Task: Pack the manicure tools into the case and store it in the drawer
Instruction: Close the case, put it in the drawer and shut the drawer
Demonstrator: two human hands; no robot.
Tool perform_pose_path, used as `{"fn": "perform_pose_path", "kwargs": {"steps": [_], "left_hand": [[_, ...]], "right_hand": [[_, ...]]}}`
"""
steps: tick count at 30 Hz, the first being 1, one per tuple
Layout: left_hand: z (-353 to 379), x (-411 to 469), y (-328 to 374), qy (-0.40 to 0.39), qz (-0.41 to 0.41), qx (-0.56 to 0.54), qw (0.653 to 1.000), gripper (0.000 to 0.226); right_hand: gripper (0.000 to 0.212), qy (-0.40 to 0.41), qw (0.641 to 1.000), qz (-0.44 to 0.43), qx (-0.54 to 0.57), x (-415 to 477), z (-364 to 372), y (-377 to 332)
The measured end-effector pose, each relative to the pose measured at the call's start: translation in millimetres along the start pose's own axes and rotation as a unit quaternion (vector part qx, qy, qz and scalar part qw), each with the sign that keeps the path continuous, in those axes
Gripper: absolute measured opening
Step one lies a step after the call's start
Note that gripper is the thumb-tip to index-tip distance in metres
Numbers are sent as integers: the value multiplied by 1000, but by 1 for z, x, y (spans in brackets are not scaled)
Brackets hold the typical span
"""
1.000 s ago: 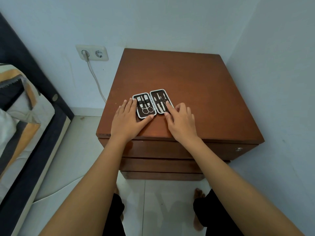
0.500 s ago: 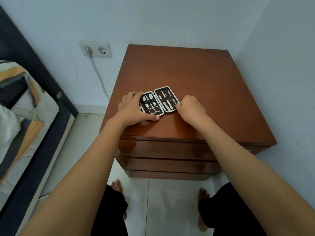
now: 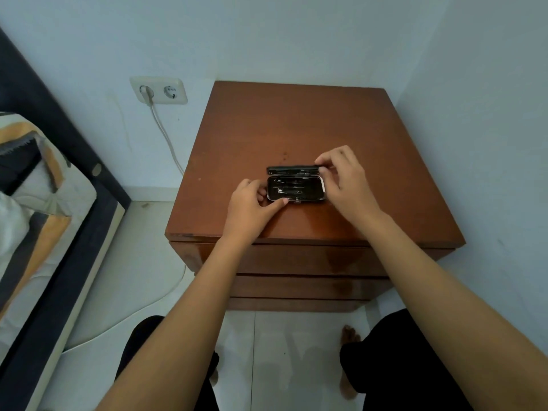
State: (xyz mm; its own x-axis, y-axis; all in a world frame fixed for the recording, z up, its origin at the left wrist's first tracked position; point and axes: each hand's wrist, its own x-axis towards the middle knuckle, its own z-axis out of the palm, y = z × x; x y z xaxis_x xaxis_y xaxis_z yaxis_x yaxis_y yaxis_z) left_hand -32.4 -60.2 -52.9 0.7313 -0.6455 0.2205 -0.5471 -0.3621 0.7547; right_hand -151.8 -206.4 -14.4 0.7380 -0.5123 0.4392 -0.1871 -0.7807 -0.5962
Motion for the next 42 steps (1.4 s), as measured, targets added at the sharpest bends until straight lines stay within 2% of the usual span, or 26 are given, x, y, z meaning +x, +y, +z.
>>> {"fn": "perform_pose_path", "kwargs": {"steps": [3, 6, 10, 17, 19, 21, 23, 25, 27, 28, 30, 33, 36, 42], "left_hand": [[-1, 0, 1, 4, -5, 3, 1000, 50], [-1, -2, 0, -3, 0, -14, 1000, 58], [3, 0, -1, 2, -3, -8, 1000, 56], [1, -7, 8, -26, -11, 40, 999, 55], [-6, -14, 11, -38, -25, 39, 998, 52], [-22, -28, 5, 4, -44, 35, 998, 47], [-42, -46, -6, 115, -62, 40, 991, 43], [-60, -65, -18, 226, -105, 15, 968, 42], [-71, -79, -36, 288, -180, -38, 940, 45], [-74, -85, -46, 296, -217, -63, 928, 48], [-72, -92, -61, 261, -278, -110, 918, 53], [-60, -97, -60, 176, -297, -176, 922, 54], [-53, -98, -54, 202, -304, -211, 907, 51], [-60, -114, -58, 248, -314, -180, 899, 40]], "right_hand": [[12, -21, 999, -16, -20, -20, 4, 4], [16, -50, 998, 3, -50, -30, 13, 6], [14, -25, 997, 59, -39, -29, 24, 1], [17, -49, 992, 109, -46, -28, 24, -10], [21, -29, 991, 129, -24, -38, 16, -11], [26, 18, 988, 155, -10, -57, -2, -6], [28, 90, 981, 172, -13, -83, -25, 9], [29, 181, 966, 184, -32, -110, -50, 27], [31, 257, 937, 234, -36, -133, -70, 44], [33, 287, 918, 272, -29, -142, -77, 53], [39, 315, 882, 351, -3, -153, -83, 69], [41, 275, 864, 418, 48, -157, -76, 85], [36, 264, 855, 439, 80, -156, -66, 88], [29, 278, 842, 455, 86, -173, -80, 79]]}}
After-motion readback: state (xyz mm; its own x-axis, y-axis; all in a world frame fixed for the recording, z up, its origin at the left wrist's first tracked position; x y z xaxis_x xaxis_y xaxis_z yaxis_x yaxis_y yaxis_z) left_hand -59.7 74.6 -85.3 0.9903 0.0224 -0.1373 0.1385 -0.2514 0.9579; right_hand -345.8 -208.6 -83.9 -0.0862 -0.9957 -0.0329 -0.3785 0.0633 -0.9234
